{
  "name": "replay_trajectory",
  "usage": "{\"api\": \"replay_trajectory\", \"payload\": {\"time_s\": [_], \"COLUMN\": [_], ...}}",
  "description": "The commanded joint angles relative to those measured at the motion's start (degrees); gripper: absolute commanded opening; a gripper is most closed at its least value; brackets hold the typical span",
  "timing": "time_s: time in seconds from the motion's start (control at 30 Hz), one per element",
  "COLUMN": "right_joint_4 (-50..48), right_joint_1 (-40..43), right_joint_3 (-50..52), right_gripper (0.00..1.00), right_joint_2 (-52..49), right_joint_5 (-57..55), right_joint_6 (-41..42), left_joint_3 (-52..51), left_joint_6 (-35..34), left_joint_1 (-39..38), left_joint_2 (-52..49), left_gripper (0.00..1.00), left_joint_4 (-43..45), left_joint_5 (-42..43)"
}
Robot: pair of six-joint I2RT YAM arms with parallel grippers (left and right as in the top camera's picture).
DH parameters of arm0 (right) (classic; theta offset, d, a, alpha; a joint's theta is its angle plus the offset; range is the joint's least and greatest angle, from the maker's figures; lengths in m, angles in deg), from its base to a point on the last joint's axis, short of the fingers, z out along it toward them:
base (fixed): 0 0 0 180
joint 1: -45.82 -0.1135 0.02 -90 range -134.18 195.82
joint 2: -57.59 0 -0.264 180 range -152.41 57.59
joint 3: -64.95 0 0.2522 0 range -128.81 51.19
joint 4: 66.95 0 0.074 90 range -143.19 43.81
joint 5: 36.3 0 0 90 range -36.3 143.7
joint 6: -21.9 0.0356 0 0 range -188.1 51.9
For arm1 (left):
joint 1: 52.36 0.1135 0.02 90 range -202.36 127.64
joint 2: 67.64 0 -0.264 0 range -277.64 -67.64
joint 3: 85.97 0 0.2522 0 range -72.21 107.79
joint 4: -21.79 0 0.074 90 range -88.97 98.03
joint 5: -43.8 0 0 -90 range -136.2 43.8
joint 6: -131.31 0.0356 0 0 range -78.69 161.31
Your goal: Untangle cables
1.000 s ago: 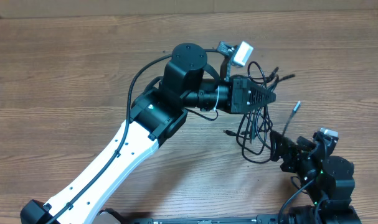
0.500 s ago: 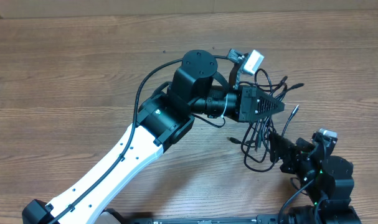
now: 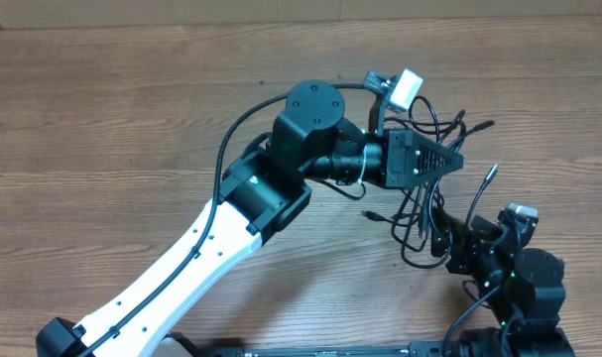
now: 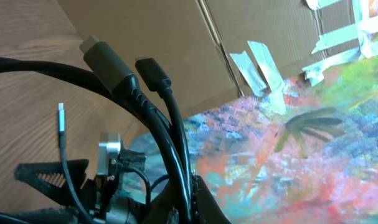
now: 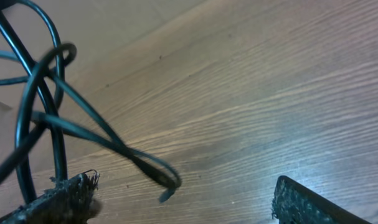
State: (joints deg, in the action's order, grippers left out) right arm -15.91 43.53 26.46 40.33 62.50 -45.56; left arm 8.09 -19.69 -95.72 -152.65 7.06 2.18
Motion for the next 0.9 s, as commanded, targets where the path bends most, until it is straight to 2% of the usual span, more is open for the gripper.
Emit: {"api": "replay_trajectory", "payload": {"time_s": [0.0,0.37,0.4,0.47,0.5,0.57,0.63,0.67,0.73,0.8,0.87], "right_joint_4": [-1.9,-7.1,-8.0,-8.5,-8.6,-8.7,-8.4,-8.2,-7.9,-7.4,-7.0], "right_joint_1": [0.1,0.1,0.1,0.1,0.1,0.1,0.1,0.1,0.1,0.1,0.1], "right_joint_3": [0.2,3.6,4.1,4.1,4.1,4.1,4.1,4.1,4.1,4.1,4.1], "right_gripper": [0.81,0.71,0.59,0.45,0.4,0.19,0.04,0.04,0.04,0.04,0.04], "right_joint_2": [0.2,0.2,0.2,0.2,0.2,0.2,0.2,0.2,0.2,0.2,0.2], "right_joint_5": [0.3,2.9,2.9,2.9,2.9,2.9,2.9,2.9,2.9,2.9,2.9], "right_joint_6": [-0.3,-0.3,-0.3,-0.3,-0.3,-0.3,-0.3,-0.3,-0.3,-0.3,-0.3], "left_joint_3": [1.3,1.3,1.3,1.3,1.3,1.3,1.3,1.3,1.3,1.3,1.3], "left_joint_6": [-1.3,-4.0,-4.0,-4.0,-4.0,-3.9,-3.2,-2.4,1.0,7.1,14.4], "left_joint_1": [-1.5,-3.6,-3.6,-3.6,-3.6,-3.6,-3.6,-3.6,-3.5,-3.5,-3.5], "left_joint_2": [0.7,0.7,0.7,0.7,0.7,0.7,0.7,0.7,0.7,0.7,0.7], "left_gripper": [0.04,0.04,0.04,0.04,0.04,0.04,0.04,0.04,0.16,0.28,0.33], "left_joint_4": [1.1,5.9,5.9,5.8,5.8,5.7,5.5,5.5,5.0,3.2,0.3], "left_joint_5": [1.9,2.3,2.3,2.3,2.3,2.3,2.3,2.3,2.5,2.3,2.0]}}
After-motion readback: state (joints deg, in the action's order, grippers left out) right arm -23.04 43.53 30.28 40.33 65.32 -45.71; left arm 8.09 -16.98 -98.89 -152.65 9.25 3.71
